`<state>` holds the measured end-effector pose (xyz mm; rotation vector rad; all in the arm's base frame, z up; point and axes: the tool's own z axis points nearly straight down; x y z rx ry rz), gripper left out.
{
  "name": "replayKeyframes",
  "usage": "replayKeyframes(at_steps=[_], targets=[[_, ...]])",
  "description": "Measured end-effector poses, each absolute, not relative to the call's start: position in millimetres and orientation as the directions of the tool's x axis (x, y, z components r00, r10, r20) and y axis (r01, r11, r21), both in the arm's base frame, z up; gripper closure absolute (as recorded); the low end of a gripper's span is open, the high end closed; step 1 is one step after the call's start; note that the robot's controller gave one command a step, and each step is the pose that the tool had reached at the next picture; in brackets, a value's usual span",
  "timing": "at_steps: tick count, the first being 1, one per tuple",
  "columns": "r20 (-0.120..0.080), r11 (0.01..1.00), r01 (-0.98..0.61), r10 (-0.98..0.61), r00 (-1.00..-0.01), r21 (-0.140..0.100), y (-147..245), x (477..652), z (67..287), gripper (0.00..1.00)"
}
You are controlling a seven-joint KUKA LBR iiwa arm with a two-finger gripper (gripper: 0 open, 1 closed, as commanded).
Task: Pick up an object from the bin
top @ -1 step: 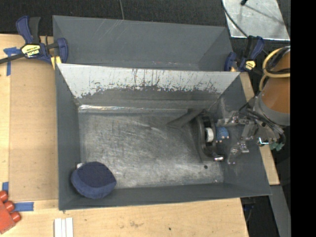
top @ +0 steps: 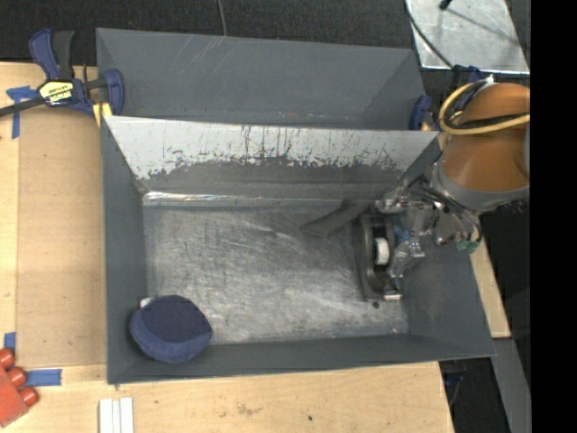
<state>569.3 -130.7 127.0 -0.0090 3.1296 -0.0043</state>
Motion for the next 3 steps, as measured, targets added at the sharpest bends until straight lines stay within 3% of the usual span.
replayKeyframes(at_steps=[1, 2, 3], targets=[[-0.046, 0.998, -0.064, -0.065, -0.997, -0.012, -127, 500.1, 117, 0.0], [-0.012, 0.923, -0.384, -0.384, -0.923, -0.012, -124, 538.4, 99, 0.0], [-0.001, 0.862, -0.508, -0.508, -0.862, -0.004, -128, 587.3, 98, 0.0]])
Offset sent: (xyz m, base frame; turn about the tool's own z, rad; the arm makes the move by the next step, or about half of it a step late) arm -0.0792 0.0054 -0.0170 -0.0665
